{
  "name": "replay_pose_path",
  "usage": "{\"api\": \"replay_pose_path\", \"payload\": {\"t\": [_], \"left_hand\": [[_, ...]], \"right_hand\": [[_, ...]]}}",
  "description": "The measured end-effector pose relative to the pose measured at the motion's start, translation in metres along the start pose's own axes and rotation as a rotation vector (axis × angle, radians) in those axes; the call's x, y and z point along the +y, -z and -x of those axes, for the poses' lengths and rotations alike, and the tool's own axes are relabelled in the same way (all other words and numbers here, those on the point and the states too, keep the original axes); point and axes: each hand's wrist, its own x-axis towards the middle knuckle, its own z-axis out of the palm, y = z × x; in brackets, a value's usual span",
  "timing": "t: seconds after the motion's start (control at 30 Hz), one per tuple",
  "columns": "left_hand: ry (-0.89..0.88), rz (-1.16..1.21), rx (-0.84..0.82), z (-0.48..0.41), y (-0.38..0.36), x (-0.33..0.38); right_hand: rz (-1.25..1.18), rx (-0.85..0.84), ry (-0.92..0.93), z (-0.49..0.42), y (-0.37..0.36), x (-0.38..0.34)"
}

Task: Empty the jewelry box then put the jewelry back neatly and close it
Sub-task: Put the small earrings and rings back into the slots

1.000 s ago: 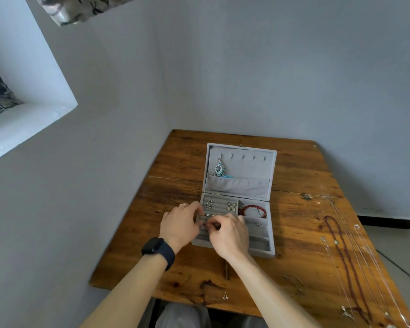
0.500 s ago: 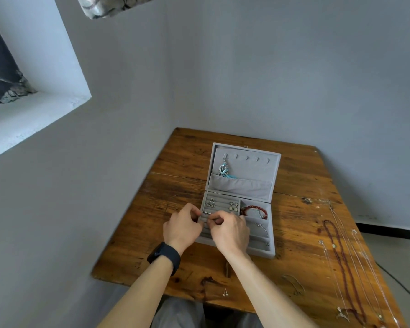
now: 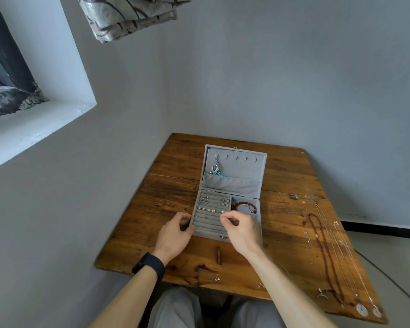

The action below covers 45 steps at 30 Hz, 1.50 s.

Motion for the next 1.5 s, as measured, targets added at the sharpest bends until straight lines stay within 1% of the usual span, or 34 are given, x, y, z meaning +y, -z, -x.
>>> {"api": "replay_pose_path", "payload": {"t": [0.13,0.23,0.37,0.5,0.7,0.87,1.0,1.17,1.3,1.37,1.5], "left_hand": [[-0.007,-0.047,-0.027,0.008,-0.001,0.004],[-0.043,-0.114,-0.023,0.011,-0.002,0.003],[-0.107,-0.22,0.065,0.017,-0.009,-0.008],[-0.231,-0.359,0.163,0.024,-0.02,-0.03],[-0.264,-0.523,0.219,0.027,-0.026,-0.038],[-0.267,-0.511,0.206,0.027,-0.025,-0.037],[-0.253,-0.481,0.21,0.026,-0.025,-0.035],[-0.234,-0.454,0.208,0.028,-0.024,-0.036],[-0.237,-0.452,0.217,0.028,-0.025,-0.037],[-0.24,-0.454,0.222,0.027,-0.025,-0.038],[-0.247,-0.45,0.239,0.027,-0.027,-0.04]], "right_hand": [[0.104,0.0,0.0,0.001,0.003,0.003],[0.228,-0.012,0.075,0.0,-0.002,0.004],[0.337,-0.021,0.185,-0.009,-0.015,-0.002],[0.443,-0.036,0.288,-0.02,-0.025,-0.008],[0.525,-0.108,0.373,-0.033,-0.032,-0.012],[0.658,-0.149,0.376,-0.044,-0.039,-0.02],[0.608,-0.163,0.236,-0.044,-0.047,-0.028],[0.601,-0.038,0.212,-0.031,-0.058,-0.031],[0.5,0.009,0.166,-0.027,-0.061,-0.028],[0.51,0.008,0.213,-0.025,-0.06,-0.027],[0.639,-0.012,0.371,-0.024,-0.056,-0.02]]}}
